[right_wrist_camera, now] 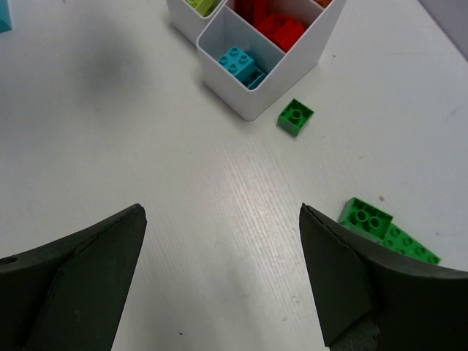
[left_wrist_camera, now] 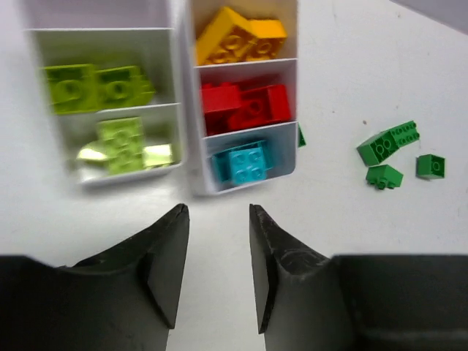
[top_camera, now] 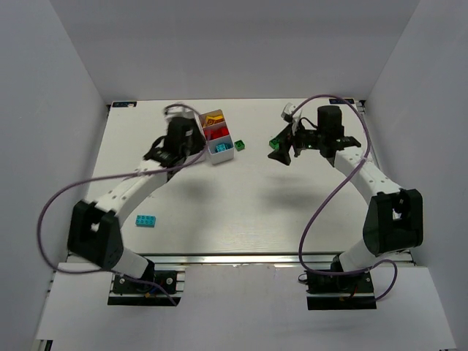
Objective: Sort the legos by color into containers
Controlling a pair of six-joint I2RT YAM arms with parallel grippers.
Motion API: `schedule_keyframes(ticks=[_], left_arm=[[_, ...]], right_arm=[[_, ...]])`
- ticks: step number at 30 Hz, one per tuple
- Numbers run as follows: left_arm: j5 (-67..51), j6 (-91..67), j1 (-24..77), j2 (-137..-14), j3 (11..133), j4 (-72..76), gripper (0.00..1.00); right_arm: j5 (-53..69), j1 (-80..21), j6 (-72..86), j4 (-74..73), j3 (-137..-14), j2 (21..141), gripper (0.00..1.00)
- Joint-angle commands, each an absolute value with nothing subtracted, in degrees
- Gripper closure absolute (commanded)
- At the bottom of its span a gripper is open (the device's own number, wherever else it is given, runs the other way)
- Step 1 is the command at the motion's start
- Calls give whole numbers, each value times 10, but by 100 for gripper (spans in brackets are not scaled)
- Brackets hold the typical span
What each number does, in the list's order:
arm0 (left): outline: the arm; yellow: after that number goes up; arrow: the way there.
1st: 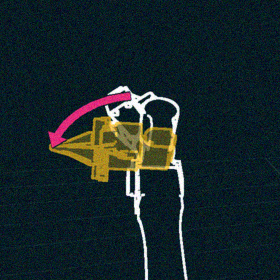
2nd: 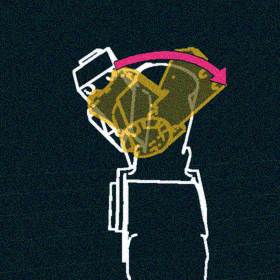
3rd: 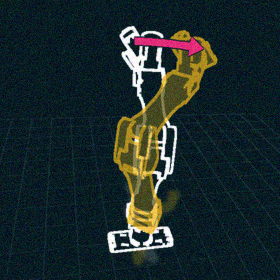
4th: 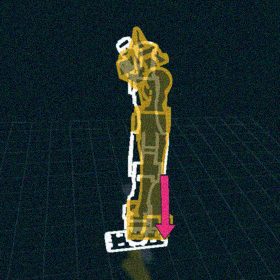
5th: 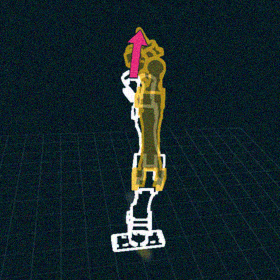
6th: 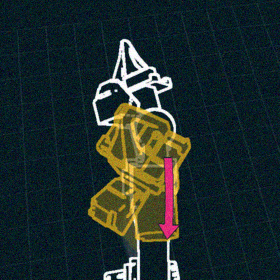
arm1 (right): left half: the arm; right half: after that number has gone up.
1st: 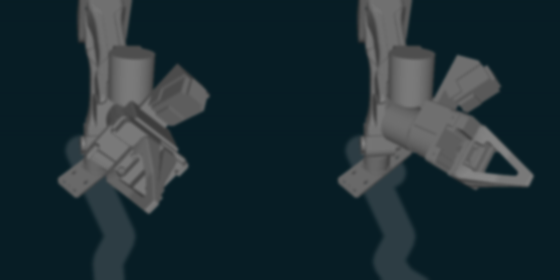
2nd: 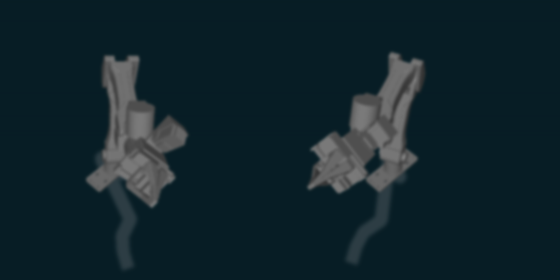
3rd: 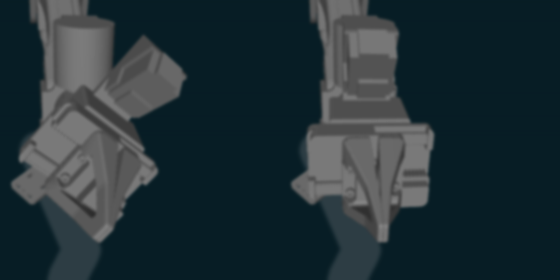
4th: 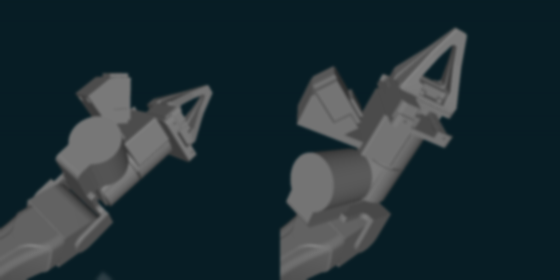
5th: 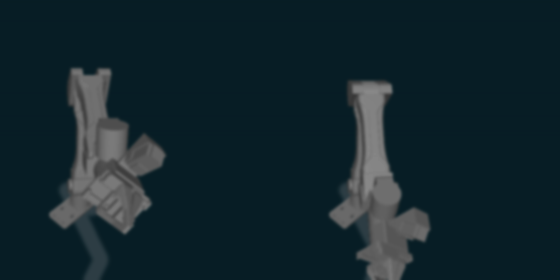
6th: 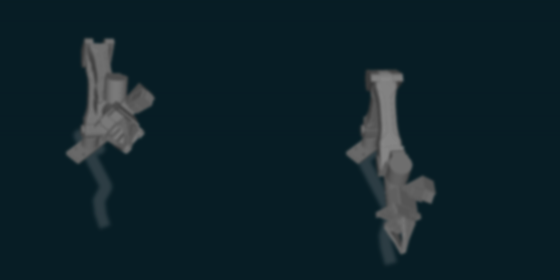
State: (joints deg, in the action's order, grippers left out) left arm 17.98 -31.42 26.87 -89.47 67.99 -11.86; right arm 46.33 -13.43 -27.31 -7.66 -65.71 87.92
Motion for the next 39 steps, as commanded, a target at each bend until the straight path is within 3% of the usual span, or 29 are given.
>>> schedule_keyframes(ticks=[1,7,12,22,31,39], left_arm=[[130,-414,181,-762,581,-145,38],[69,-471,100,-667,469,-181,20],[62,-524,53,-688,481,-274,18],[78,-604,-20,-684,490,-403,18],[137,-707,-30,-695,489,-516,20],[147,-740,-37,-715,490,-556,20]], right_arm=[[442,-128,-331,-159,-718,876,11],[389,-123,-483,-317,-784,867,14],[360,-108,-480,-386,-790,851,18],[409,-108,-432,-261,-749,870,16],[472,-108,-433,-271,-831,965,18],[470,-106,-418,-236,-827,962,18]])
